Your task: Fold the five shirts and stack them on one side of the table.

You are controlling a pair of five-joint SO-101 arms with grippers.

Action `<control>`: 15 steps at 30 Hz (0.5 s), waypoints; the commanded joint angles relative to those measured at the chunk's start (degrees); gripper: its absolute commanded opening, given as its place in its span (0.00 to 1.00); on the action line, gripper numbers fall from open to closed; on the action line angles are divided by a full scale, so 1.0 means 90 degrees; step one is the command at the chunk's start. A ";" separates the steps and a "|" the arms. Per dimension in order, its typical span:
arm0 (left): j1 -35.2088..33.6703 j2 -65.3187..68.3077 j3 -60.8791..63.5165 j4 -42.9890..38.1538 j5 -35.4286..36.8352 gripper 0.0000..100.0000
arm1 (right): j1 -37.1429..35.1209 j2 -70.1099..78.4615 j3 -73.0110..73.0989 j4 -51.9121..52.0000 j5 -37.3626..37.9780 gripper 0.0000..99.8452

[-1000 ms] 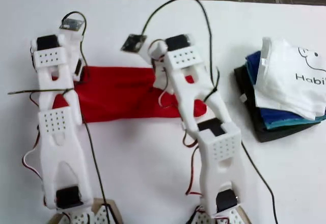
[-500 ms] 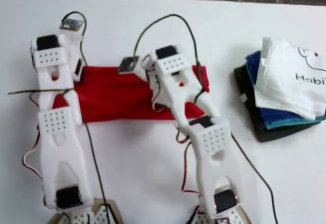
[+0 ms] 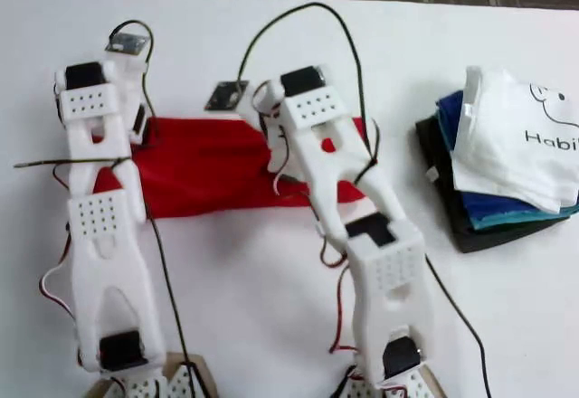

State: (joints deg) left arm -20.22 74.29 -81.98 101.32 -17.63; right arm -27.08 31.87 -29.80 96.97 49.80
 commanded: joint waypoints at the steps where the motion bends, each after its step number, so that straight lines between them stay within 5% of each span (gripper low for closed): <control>1: 0.0049 0.0029 0.0015 -0.0088 0.0156 0.13 | -0.0288 -0.1109 0.0684 0.0073 -0.0049 0.02; 9: 0.0039 0.0029 0.0024 -0.0117 0.0186 0.13 | -0.0913 -0.2154 0.2940 0.0034 -0.0147 0.03; 15: 0.0039 0.0029 0.0015 -0.0117 0.0186 0.13 | -0.0952 -0.3150 0.4259 0.0034 -0.0225 0.17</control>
State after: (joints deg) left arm -20.22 74.29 -81.89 101.14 -16.40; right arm -35.16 10.51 4.40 96.88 47.96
